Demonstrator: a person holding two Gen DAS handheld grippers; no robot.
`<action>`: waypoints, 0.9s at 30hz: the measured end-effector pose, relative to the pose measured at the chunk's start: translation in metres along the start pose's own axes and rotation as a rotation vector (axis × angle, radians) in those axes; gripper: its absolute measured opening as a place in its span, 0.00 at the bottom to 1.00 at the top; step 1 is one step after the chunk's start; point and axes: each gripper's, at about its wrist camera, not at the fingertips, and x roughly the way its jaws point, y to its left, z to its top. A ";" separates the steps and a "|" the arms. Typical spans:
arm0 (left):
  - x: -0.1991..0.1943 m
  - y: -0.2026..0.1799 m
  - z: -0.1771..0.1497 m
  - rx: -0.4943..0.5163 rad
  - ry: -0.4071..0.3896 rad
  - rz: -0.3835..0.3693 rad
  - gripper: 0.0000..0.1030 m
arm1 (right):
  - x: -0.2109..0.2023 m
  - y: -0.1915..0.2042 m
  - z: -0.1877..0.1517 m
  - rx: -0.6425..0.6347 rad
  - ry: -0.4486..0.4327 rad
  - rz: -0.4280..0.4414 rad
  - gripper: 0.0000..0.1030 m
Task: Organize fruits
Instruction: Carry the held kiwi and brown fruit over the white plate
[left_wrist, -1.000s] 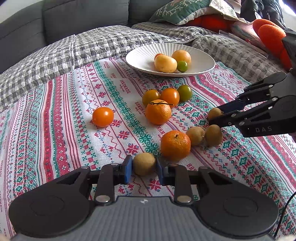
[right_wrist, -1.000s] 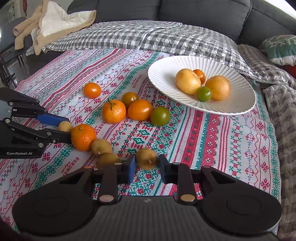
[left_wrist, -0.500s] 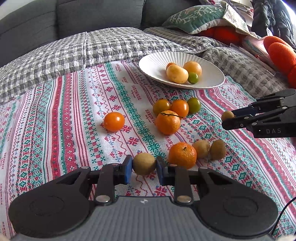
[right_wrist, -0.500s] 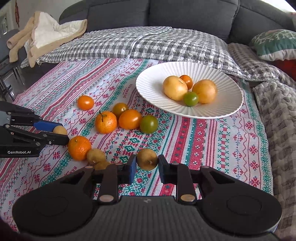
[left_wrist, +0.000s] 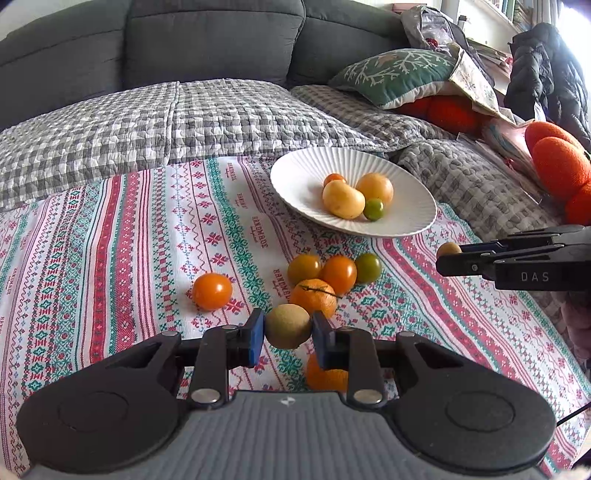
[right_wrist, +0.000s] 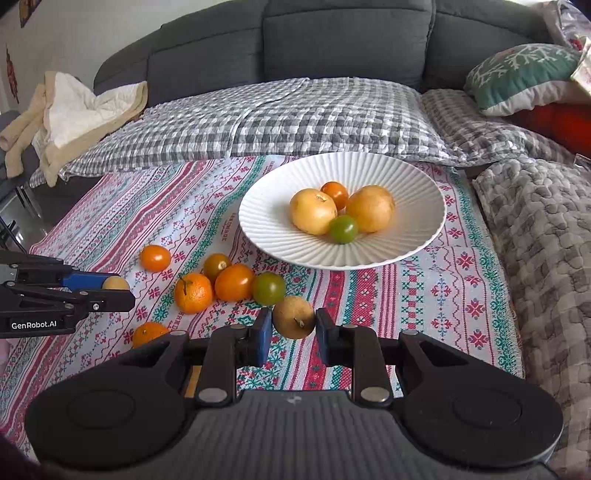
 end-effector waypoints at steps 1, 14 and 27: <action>0.000 -0.001 0.003 -0.004 -0.008 -0.002 0.15 | -0.001 -0.003 0.001 0.013 -0.007 0.001 0.22; 0.033 -0.030 0.052 0.027 -0.062 -0.054 0.15 | 0.001 -0.044 0.027 0.144 -0.085 -0.023 0.22; 0.094 -0.031 0.103 0.036 -0.054 -0.026 0.15 | 0.032 -0.049 0.039 0.044 -0.062 -0.064 0.22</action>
